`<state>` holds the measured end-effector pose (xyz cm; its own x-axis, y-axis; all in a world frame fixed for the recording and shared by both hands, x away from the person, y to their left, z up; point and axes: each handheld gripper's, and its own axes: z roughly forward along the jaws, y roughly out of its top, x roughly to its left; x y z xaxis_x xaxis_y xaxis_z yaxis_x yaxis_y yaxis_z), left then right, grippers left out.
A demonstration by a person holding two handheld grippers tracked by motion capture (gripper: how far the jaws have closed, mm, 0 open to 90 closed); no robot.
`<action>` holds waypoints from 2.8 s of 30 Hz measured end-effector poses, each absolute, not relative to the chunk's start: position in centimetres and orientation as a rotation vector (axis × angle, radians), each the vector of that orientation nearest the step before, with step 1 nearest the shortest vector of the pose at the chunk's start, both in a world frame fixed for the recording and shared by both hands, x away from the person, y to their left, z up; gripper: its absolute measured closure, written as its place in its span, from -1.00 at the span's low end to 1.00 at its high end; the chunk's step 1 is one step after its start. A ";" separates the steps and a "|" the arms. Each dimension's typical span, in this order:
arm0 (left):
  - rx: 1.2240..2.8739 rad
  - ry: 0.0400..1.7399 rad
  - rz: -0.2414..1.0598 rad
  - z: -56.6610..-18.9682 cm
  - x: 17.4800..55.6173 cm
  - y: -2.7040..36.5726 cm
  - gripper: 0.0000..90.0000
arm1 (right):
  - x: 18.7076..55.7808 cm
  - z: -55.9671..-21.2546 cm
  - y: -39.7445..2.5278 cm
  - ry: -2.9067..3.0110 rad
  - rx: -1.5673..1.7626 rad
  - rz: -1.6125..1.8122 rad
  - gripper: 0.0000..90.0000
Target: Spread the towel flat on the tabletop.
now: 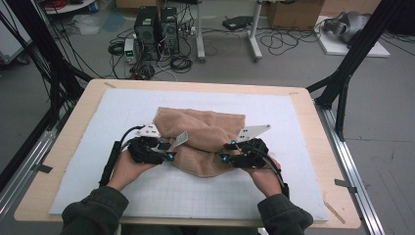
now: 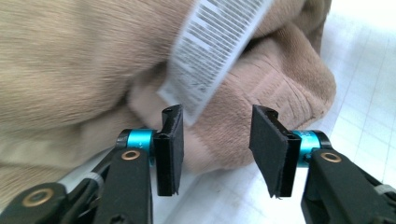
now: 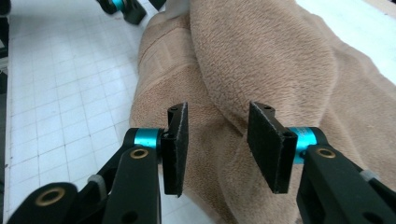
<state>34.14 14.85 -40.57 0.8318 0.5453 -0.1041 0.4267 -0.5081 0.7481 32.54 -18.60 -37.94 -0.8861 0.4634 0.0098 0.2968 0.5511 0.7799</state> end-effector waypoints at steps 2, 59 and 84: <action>2.206 0.713 0.174 -41.2 34.4 14.2 0.14 | 32.5 -38.1 -18.6 2.592 0.651 1.244 0.27; 2.257 0.668 0.234 -41.4 32.3 14.8 0.16 | 33.9 -41.1 -17.7 2.691 0.650 1.169 0.29; 2.034 0.714 0.255 -36.9 36.0 15.8 0.90 | 34.8 -36.1 -19.2 2.627 0.554 1.186 0.83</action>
